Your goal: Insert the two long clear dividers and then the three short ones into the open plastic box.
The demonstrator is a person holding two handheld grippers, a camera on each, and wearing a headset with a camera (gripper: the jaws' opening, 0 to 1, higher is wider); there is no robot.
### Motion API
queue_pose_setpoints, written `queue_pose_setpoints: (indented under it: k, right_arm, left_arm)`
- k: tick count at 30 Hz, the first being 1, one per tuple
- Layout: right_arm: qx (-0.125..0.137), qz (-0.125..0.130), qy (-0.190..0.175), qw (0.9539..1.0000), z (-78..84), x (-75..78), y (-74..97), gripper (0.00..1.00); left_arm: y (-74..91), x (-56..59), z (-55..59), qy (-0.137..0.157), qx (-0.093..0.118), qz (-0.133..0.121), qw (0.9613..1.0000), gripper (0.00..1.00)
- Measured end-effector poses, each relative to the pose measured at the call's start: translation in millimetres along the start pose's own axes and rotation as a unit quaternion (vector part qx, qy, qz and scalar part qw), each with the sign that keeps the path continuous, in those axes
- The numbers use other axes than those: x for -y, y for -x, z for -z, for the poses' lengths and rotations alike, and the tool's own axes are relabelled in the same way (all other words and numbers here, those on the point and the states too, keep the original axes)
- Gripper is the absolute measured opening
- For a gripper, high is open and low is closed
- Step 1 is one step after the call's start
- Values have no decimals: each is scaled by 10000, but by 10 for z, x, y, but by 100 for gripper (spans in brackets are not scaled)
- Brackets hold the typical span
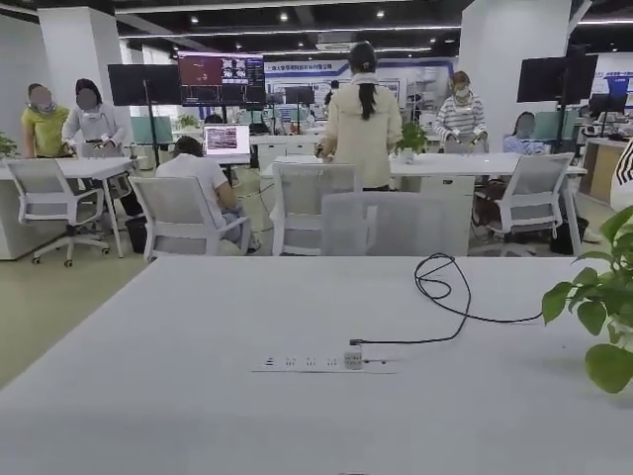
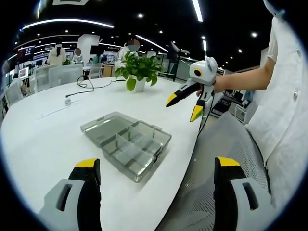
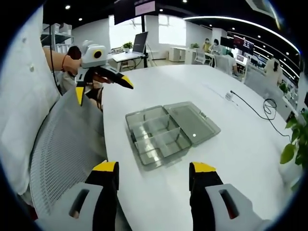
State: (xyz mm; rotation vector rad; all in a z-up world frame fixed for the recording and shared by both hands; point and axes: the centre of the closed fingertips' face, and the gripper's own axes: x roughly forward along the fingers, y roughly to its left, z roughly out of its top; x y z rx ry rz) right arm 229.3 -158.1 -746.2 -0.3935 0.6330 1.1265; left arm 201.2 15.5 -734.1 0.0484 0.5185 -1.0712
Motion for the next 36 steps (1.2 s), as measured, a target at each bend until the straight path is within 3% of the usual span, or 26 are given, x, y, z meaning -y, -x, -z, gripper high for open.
queue_pose_setpoints:
  k: [3, 13, 27, 36]
  right_arm:
    - [213, 82, -122, 9997, 15, -7, -2, 69]
    - [408, 57, -457, 9981, 188, -135, -11, 83]
    - [287, 42, -596, 9978, 344, -164, -22, 85]
    - [263, 8, -564, 9981, 331, -151, -33, 85]
  left_arm:
    - [11, -7, 17, 9, -1, -19, 10000, 100]
    - [-12, -14, 111, 31, -82, -48, 9999, 100]
    - [-62, -11, 241, 103, -245, -10, 9996, 100]
    - [-77, 20, 279, 128, -301, 27, 9995, 100]
